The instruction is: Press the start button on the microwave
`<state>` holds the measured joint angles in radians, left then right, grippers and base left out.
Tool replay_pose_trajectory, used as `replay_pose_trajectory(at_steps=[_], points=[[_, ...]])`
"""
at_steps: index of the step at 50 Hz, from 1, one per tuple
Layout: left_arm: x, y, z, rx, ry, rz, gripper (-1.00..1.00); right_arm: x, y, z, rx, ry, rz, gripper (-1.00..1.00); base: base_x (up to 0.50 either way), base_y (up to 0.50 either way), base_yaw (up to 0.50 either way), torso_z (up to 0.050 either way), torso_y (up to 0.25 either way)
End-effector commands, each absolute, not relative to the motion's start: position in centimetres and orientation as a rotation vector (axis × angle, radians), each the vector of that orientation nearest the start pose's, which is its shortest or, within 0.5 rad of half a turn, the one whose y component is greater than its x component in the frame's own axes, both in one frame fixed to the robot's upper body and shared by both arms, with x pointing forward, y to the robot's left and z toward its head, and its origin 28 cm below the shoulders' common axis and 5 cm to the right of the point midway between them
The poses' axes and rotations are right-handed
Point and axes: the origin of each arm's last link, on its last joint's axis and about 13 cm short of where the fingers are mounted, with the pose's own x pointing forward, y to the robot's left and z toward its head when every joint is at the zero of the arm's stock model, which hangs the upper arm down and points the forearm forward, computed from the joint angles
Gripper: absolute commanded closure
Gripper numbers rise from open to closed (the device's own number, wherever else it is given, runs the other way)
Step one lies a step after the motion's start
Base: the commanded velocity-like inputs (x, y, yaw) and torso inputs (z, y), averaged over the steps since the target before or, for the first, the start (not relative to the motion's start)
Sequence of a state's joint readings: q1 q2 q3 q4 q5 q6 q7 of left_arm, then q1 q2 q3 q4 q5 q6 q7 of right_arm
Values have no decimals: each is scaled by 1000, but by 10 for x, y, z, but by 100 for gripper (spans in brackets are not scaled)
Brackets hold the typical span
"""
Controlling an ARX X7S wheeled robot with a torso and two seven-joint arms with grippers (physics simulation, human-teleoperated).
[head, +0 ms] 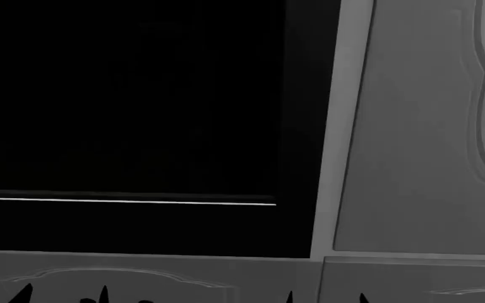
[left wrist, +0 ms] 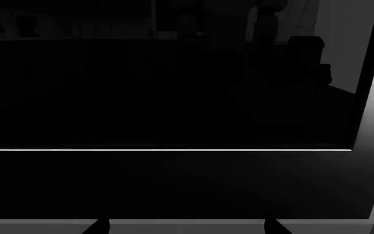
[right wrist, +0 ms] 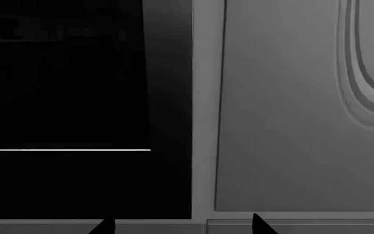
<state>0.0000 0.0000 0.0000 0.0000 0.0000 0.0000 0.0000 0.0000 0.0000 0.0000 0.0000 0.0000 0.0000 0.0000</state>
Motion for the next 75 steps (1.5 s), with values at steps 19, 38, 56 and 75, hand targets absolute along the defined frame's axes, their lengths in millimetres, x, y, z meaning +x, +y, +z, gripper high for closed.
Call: replay_pose_trajectory(at_steps=[19, 38, 56, 75], points=[[208, 205, 17, 22, 19, 16, -100, 208, -93, 5, 16, 21, 12, -100, 0, 0, 0, 0, 0], [206, 206, 32, -1, -34, 26, -100, 209, -93, 13, 48, -18, 10, -100, 74, 0, 0, 0, 0], [208, 207, 28, -1, -32, 27, -100, 211, -90, 12, 80, -12, 14, -100, 361, 35, 0, 0, 0], [208, 206, 27, -1, -32, 26, -100, 210, -90, 14, 86, -22, 6, -100, 98, -9, 0, 0, 0]])
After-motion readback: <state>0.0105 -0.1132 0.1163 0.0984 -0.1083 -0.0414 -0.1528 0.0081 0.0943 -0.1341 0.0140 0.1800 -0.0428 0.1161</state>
